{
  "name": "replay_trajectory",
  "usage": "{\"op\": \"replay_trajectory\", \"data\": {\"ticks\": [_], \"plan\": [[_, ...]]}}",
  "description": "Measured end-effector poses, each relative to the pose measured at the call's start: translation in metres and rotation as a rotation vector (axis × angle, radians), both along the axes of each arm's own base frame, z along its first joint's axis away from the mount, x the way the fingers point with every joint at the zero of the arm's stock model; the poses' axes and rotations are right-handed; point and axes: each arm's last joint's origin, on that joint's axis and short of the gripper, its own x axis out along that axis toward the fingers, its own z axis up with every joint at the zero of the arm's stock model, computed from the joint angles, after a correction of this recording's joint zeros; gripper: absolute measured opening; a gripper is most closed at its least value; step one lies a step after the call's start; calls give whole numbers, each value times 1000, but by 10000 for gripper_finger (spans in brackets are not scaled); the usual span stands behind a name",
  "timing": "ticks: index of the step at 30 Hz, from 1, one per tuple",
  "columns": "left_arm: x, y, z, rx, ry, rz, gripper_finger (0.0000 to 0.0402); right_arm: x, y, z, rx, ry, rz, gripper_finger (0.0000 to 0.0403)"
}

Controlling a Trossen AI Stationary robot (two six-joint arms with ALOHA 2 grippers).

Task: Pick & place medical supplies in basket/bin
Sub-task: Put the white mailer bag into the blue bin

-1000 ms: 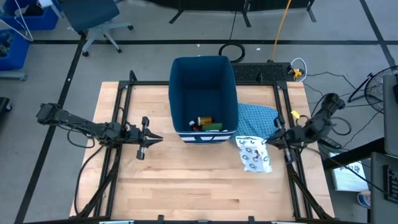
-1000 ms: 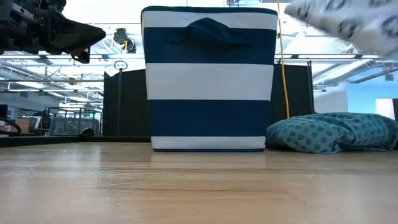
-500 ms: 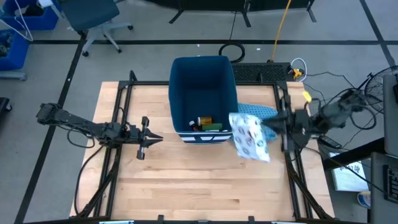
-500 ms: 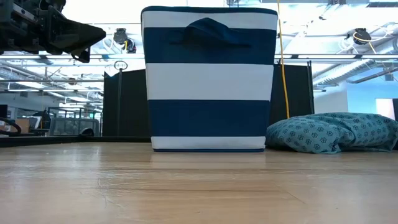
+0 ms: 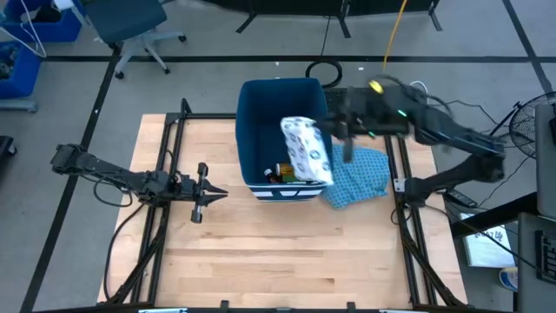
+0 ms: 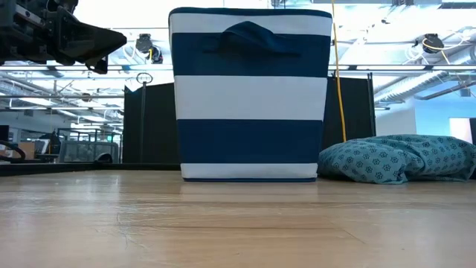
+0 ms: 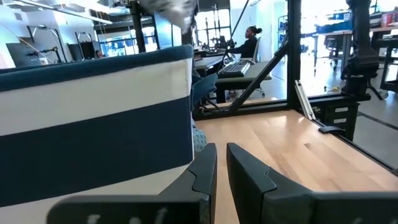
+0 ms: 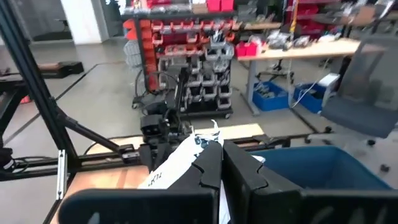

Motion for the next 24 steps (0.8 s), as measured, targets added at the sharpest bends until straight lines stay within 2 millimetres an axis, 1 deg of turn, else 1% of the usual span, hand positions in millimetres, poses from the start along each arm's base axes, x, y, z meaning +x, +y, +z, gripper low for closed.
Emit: {"op": "replay_trajectory", "data": {"ticks": [4,7,12,18,21,24], "plan": [[0,0,0,5,2,0,42,33,-37,-6,32,28,38,0],[0,0,-1,6,6,0,42,55,-59,-21,44,59,61,0],[0,0,-1,5,6,0,42,82,-92,-55,38,174,15,0],[0,0,-2,8,18,0,42,106,-128,-96,81,280,-44,0],[0,0,-2,8,19,-1,42,119,-144,-119,128,328,-69,0],[0,0,-2,8,19,0,42,131,-155,-144,169,379,-57,0]]}}
